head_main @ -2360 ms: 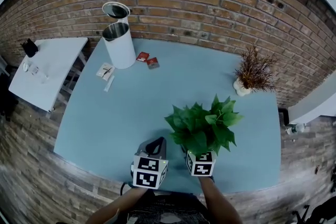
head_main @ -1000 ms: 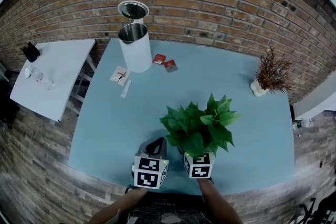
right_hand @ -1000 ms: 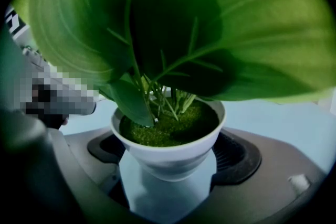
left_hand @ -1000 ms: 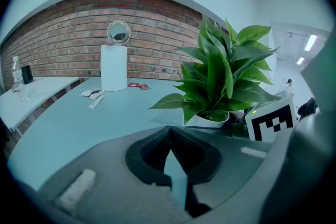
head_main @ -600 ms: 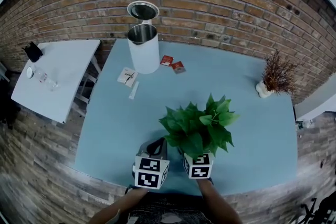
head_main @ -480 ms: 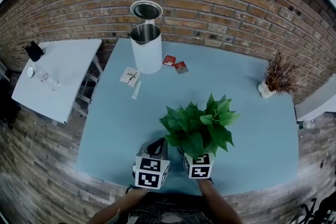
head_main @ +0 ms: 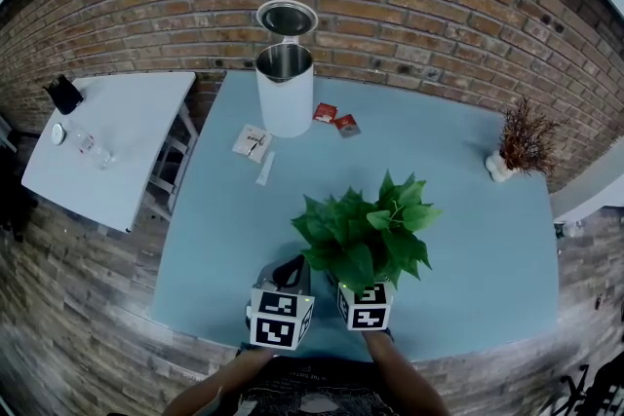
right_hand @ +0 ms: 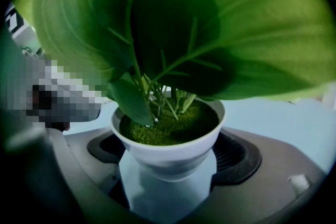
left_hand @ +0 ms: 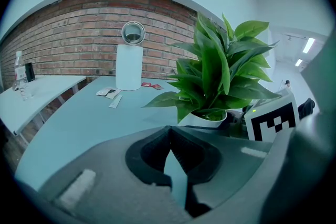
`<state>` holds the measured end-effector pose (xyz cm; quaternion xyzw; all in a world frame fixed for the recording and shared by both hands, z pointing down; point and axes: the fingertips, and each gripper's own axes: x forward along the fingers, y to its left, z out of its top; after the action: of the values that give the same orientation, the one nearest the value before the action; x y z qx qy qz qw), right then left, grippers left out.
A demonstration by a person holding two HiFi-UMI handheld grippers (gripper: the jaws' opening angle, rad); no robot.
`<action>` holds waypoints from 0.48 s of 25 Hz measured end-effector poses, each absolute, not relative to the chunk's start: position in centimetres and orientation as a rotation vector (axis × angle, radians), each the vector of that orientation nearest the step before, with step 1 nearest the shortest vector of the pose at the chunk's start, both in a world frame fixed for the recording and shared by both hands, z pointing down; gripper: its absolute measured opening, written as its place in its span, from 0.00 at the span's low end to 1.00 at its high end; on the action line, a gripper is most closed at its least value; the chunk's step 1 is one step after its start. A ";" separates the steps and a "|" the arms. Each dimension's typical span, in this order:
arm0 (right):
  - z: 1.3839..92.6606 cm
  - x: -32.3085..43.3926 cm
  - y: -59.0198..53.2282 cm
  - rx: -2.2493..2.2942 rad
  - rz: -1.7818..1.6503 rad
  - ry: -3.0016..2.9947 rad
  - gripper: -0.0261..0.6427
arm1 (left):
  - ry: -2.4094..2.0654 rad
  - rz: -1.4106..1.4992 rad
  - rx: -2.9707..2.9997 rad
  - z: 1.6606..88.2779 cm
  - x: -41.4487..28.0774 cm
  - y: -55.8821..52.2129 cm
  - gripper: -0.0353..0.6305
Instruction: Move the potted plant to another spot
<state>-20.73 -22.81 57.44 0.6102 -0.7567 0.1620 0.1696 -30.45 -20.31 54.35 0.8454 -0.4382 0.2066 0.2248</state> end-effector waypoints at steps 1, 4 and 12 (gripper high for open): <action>57.5 -21.0 -22.8 1.731 0.460 -2.153 0.79 | -1.211 0.570 2.330 54.4 -30.6 -20.3 0.05; 57.3 -21.6 -22.7 1.715 0.463 -2.162 0.79 | -1.222 0.572 2.318 54.2 -31.0 -20.2 0.05; 56.6 -22.7 -22.3 1.675 0.466 -2.204 0.80 | -1.269 0.591 2.284 53.5 -31.5 -19.5 0.05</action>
<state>-22.70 -22.30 56.65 0.5884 -0.7742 0.1636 0.1663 -31.48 -19.49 53.51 0.8299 -0.4610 0.2148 0.2292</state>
